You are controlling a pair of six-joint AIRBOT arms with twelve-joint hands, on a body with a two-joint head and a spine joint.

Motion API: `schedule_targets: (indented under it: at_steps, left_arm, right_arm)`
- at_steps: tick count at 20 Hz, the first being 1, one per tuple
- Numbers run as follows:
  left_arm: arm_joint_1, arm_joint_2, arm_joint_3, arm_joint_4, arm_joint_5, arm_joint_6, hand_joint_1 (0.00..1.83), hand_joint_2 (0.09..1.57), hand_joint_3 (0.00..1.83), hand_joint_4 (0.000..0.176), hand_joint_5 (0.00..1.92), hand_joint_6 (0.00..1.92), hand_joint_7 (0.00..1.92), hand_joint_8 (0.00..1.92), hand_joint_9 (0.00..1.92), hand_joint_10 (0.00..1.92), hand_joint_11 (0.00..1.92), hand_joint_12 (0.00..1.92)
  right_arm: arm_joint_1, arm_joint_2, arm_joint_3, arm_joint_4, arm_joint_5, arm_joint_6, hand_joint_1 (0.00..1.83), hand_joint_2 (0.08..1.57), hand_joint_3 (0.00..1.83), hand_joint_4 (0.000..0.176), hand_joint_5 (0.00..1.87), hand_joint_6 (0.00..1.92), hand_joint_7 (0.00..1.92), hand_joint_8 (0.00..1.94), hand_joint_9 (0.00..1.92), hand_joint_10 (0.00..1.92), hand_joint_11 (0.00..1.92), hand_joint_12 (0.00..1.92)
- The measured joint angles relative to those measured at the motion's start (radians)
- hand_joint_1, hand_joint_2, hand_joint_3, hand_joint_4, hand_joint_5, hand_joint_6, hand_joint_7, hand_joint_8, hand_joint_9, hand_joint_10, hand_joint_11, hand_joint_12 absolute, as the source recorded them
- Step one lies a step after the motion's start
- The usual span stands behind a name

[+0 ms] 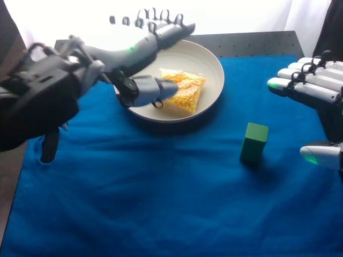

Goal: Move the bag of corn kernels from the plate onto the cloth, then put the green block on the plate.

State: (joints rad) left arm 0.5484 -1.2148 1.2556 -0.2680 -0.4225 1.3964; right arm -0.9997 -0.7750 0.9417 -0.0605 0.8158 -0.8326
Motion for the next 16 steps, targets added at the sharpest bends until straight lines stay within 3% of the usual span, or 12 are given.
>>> schedule_targets:
  at_steps: [1,3,5,6,7,8,10,12,14,15,16]
  left_arm:
    - [0.000,-0.023,0.029,-0.021,0.044,0.000,0.71,1.25,0.00,0.060,0.03,0.00,0.01,0.00,0.02,0.01,0.00,0.57]
    - [0.000,-0.069,0.084,-0.090,0.105,0.043,0.65,1.29,0.00,0.070,0.00,0.00,0.00,0.00,0.00,0.00,0.00,0.34]
    - [0.000,-0.109,0.133,-0.129,0.141,0.052,0.59,1.30,0.00,0.068,0.00,0.00,0.00,0.00,0.00,0.00,0.00,0.29]
    - [0.001,-0.122,0.148,-0.141,0.155,0.052,0.65,1.29,0.00,0.065,0.00,0.00,0.00,0.00,0.00,0.00,0.00,0.24]
    - [0.005,-0.139,0.166,-0.152,0.169,0.052,0.75,1.30,0.00,0.036,0.09,0.00,0.05,0.00,0.08,0.00,0.00,0.63]
    - [0.005,-0.153,0.182,-0.166,0.184,0.052,0.82,1.30,0.00,0.018,0.15,0.01,0.11,0.01,0.14,0.02,0.00,0.92]
    - [0.005,-0.164,0.206,-0.178,0.171,0.054,0.96,1.31,0.00,0.000,0.33,0.04,0.23,0.01,0.34,0.07,0.01,1.39]
    - [0.005,-0.166,0.209,-0.190,0.170,0.051,1.13,1.26,0.00,0.000,0.52,0.07,0.37,0.02,0.57,0.27,0.30,1.48]
    - [0.005,-0.165,0.209,-0.193,0.161,0.051,1.31,1.22,0.00,0.000,0.69,0.14,0.53,0.04,0.59,0.75,0.43,1.47]
    - [0.004,-0.165,0.209,-0.193,0.148,0.051,1.11,1.29,0.00,0.000,0.64,1.22,0.57,0.12,0.47,1.13,0.45,1.63]
    - [0.004,-0.165,0.209,-0.193,0.141,0.052,1.06,1.32,0.00,0.000,0.60,1.48,0.52,0.39,0.46,1.46,0.52,1.79]
  right_arm:
    - [0.000,0.000,0.000,0.000,-0.002,0.000,0.35,1.32,0.00,0.000,0.00,0.00,0.00,0.00,0.00,0.00,0.00,0.00]
    - [0.000,0.000,0.000,-0.003,-0.002,0.000,0.41,1.31,0.00,0.000,0.00,0.00,0.00,0.00,0.00,0.00,0.00,0.00]
    - [0.000,0.000,0.000,-0.003,-0.002,0.000,0.42,1.31,0.00,0.000,0.00,0.00,0.00,0.00,0.00,0.00,0.00,0.00]
    - [0.000,0.000,0.000,-0.003,-0.002,0.000,0.41,1.31,0.00,0.000,0.00,0.00,0.00,0.00,0.00,0.00,0.00,0.00]
    - [0.000,0.000,0.000,-0.003,-0.002,0.000,0.42,1.30,0.00,0.000,0.00,0.00,0.00,0.00,0.00,0.00,0.00,0.00]
    - [0.000,0.000,0.000,-0.002,-0.002,0.000,0.43,1.30,0.00,0.000,0.00,0.00,0.00,0.00,0.00,0.00,0.00,0.00]
    - [0.000,-0.002,0.000,-0.003,-0.001,0.000,0.42,1.30,0.00,0.000,0.00,0.00,0.00,0.00,0.00,0.00,0.00,0.00]
    - [0.000,-0.002,0.000,-0.002,-0.003,0.000,0.40,1.31,0.00,0.000,0.00,0.00,0.00,0.00,0.00,0.00,0.00,0.00]
    - [0.000,-0.002,0.000,-0.002,-0.002,0.000,0.39,1.31,0.00,0.000,0.00,0.00,0.00,0.00,0.00,0.00,0.00,0.00]
    - [0.000,-0.002,0.000,-0.003,-0.002,0.000,0.39,1.31,0.00,0.000,0.00,0.00,0.00,0.00,0.00,0.00,0.00,0.00]
    - [0.000,-0.002,0.000,-0.003,-0.002,0.000,0.42,1.30,0.00,0.000,0.00,0.00,0.00,0.00,0.00,0.00,0.00,0.00]
